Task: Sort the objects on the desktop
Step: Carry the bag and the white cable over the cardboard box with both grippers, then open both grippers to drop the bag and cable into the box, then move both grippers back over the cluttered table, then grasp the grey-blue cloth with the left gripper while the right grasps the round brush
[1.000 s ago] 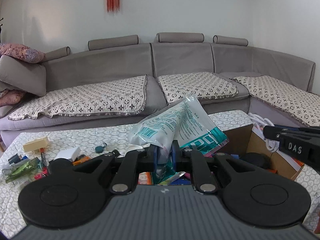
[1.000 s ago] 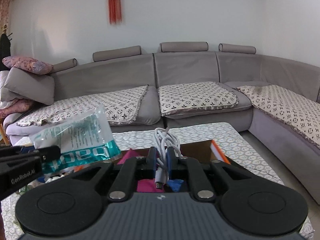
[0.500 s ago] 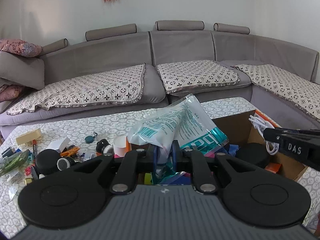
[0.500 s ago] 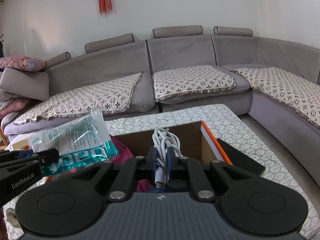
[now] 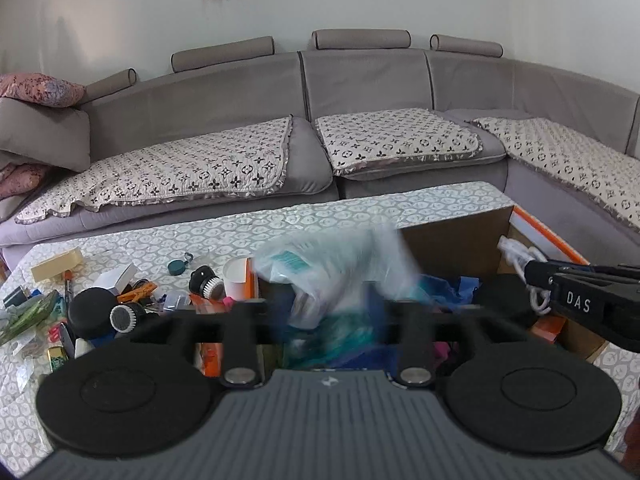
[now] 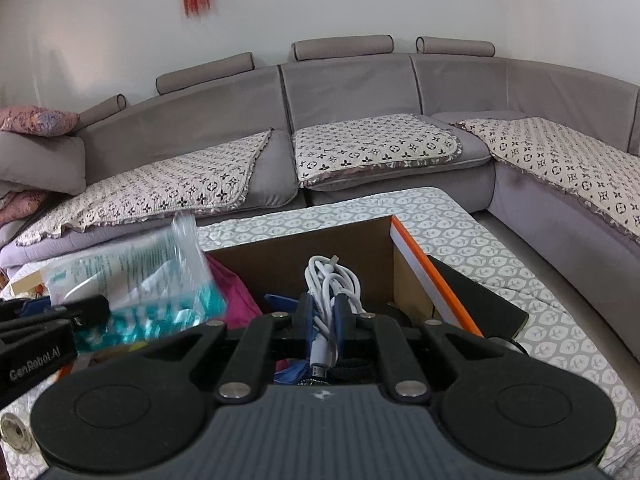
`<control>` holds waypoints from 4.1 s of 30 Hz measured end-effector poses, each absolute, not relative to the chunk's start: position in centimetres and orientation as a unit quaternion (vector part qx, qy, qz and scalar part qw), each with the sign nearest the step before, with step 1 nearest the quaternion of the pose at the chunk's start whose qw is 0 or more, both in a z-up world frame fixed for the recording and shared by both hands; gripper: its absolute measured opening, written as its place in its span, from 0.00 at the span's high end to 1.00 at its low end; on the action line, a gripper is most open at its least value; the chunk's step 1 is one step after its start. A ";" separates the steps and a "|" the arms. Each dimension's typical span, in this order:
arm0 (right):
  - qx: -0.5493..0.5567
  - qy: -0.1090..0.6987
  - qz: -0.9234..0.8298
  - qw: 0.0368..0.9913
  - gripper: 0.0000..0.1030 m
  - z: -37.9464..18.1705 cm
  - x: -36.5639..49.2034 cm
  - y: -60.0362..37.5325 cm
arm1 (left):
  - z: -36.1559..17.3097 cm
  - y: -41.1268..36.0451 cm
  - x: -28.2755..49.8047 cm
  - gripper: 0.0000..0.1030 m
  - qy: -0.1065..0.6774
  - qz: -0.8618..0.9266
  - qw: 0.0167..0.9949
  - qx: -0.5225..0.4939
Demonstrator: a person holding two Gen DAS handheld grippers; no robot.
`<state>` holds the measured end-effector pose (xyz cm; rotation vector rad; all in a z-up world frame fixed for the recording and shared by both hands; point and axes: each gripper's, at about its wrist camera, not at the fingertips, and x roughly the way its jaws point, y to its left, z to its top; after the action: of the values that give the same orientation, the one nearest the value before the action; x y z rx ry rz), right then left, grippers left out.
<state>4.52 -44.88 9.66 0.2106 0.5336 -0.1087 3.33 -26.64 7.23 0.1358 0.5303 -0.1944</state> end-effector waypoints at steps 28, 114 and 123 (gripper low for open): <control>0.123 0.223 -0.084 0.963 0.00 11.6 3.3 -44.9 | 9.3 -25.6 3.0 0.00 0.239 -0.087 0.966 0.041; -0.055 0.292 0.128 0.946 0.73 5.8 15.9 -14.5 | 1.2 6.1 7.8 0.00 0.255 0.120 0.959 -0.005; -0.050 0.297 0.131 0.945 0.75 5.7 15.7 -14.5 | 0.6 7.4 8.2 0.00 0.242 0.135 0.961 0.016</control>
<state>15.67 -14.51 5.69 -0.1009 0.6047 0.2671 8.24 7.38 0.63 0.0319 0.4910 0.2743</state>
